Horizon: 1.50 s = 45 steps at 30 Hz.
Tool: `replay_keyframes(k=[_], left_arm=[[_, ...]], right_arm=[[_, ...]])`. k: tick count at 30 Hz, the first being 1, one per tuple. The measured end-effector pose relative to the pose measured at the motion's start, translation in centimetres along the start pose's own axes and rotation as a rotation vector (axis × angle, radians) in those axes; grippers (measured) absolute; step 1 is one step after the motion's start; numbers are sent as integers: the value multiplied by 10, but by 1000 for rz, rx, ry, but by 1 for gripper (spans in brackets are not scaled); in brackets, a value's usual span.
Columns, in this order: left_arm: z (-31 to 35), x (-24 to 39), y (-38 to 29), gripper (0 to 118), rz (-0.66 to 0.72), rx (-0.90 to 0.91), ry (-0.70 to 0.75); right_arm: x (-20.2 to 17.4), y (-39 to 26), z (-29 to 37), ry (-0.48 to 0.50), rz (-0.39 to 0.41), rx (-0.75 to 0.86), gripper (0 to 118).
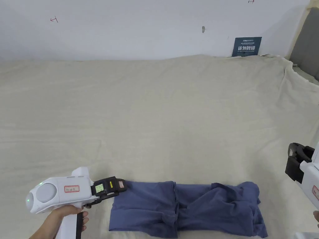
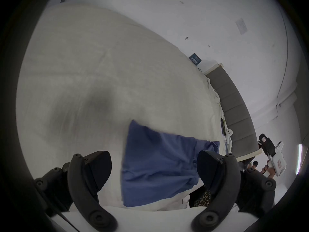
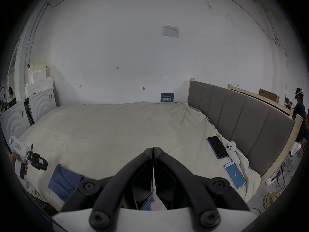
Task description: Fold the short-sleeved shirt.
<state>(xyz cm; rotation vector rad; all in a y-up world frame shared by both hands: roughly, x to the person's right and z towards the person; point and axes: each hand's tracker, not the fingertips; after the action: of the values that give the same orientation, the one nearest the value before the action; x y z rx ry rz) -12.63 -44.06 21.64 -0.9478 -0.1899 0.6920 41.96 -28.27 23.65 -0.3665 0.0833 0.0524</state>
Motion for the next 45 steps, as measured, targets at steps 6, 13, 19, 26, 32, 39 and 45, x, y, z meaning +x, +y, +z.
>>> replay_keyframes(k=[6,13,19,26,32,39,45], left_arm=[[-23,-18,-5,106,-5,-55,-25],[-42,-4,-12,80,-85,-83,-66],[-52,3,-13,21,-148,-118,-17],[-47,17,-18,12,-204,-91,35],[-14,24,-10,9,-157,-54,45],[60,-11,9,9,-112,39,210],[109,-29,17,9,-80,61,332]], right_arm=[[-4,-4,-6,-4,12,-22,0],[-5,-7,-11,-11,17,-42,0],[-5,-8,-14,-10,11,-45,0],[-3,-8,-13,-5,6,-42,0],[-5,-3,-10,1,6,-28,0],[-13,4,-10,37,0,-2,0],[-18,6,-11,68,-5,13,0]])
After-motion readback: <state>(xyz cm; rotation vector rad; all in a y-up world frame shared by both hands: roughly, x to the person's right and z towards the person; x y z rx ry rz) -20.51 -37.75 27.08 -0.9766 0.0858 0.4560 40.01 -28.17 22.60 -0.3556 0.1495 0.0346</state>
